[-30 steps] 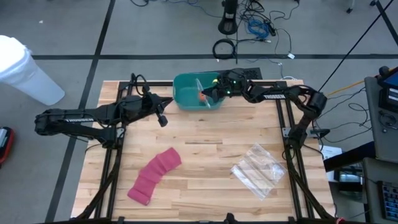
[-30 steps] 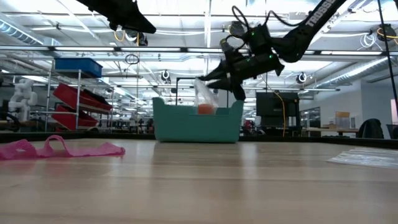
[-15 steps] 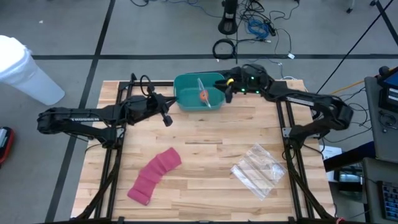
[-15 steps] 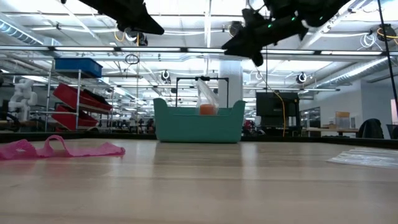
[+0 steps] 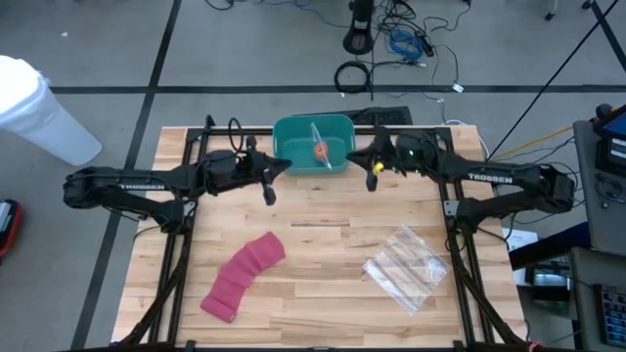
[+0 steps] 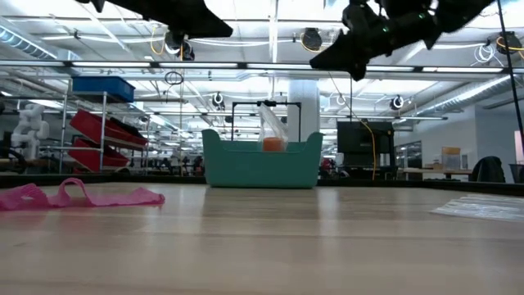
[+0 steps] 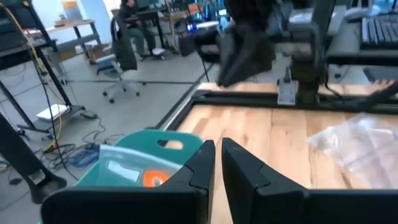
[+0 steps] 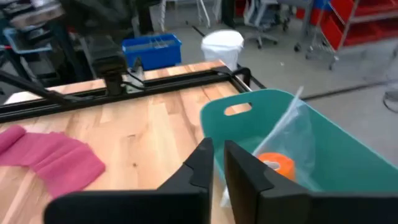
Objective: Roll bandage
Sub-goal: Put the transparent zip bag into the green bin
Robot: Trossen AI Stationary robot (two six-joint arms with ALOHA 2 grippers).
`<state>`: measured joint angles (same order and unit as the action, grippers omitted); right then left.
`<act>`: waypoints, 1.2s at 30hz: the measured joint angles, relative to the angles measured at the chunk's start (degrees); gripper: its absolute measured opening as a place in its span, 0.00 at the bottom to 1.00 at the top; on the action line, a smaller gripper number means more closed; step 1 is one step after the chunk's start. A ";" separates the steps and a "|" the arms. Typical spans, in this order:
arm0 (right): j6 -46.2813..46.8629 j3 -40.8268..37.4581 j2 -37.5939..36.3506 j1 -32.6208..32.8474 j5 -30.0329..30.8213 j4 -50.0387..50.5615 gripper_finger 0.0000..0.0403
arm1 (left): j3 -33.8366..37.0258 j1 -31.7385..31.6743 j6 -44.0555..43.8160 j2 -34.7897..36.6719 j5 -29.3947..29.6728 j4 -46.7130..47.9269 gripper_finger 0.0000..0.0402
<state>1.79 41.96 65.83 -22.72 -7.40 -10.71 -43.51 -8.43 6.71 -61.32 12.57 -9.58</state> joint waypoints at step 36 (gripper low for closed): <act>3.77 -3.65 15.13 6.61 5.39 -14.52 0.00 | 4.30 -4.56 -2.44 -11.72 -14.01 -9.26 0.09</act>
<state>5.56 38.31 80.96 -16.11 -2.02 -25.23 -39.20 -12.99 4.26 -73.04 -1.43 -18.84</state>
